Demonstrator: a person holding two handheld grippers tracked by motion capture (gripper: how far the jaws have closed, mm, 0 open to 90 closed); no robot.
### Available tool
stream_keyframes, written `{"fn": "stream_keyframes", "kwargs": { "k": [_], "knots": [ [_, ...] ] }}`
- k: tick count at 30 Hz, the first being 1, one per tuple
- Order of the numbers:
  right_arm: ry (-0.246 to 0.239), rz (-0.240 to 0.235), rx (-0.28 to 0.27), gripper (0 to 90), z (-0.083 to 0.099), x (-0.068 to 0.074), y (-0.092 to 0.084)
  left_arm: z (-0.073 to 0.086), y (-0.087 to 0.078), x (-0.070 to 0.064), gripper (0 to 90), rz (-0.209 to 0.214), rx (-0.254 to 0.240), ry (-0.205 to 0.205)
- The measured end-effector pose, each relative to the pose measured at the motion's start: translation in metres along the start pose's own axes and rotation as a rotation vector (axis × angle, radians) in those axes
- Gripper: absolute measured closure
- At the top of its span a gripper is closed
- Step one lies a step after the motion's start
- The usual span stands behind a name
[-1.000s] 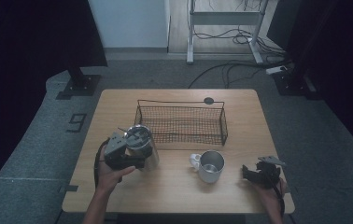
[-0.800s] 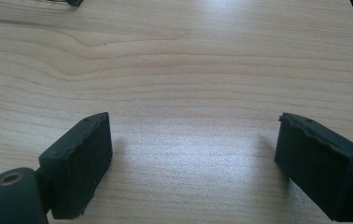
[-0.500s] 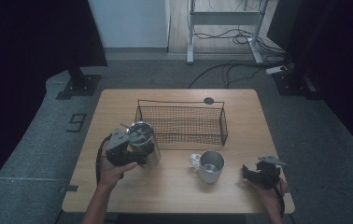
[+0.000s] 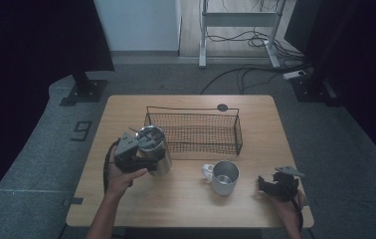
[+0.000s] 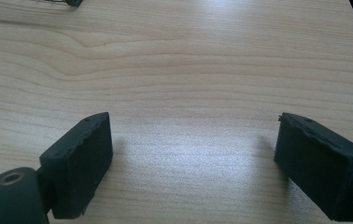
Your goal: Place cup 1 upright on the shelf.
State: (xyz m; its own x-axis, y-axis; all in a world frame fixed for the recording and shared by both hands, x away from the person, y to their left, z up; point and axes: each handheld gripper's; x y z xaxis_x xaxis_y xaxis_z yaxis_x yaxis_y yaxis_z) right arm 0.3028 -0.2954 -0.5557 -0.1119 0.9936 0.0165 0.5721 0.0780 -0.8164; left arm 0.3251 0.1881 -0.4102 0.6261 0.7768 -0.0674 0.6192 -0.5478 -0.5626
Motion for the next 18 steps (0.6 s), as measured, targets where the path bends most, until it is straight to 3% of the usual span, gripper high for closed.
{"fn": "stream_keyframes", "kwargs": {
  "k": [18],
  "knots": [
    [-0.001, 0.001, 0.0, 10.9, 0.0, 0.0, 0.0, -0.011, 0.008, 0.006, 4.2, -0.022, 0.015, -0.005]
  ]
}}
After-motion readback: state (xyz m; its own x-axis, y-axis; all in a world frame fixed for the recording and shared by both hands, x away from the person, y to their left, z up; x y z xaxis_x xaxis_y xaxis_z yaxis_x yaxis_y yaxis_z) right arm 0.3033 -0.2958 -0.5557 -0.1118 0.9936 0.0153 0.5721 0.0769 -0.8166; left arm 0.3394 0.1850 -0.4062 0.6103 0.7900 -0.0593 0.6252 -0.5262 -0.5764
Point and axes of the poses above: each handheld gripper's, and its own axes: y roughly forward along the jaws, z roughly out of its underside, x roughly to its left, and after that the axes turned 12 degrees about x, right-handed
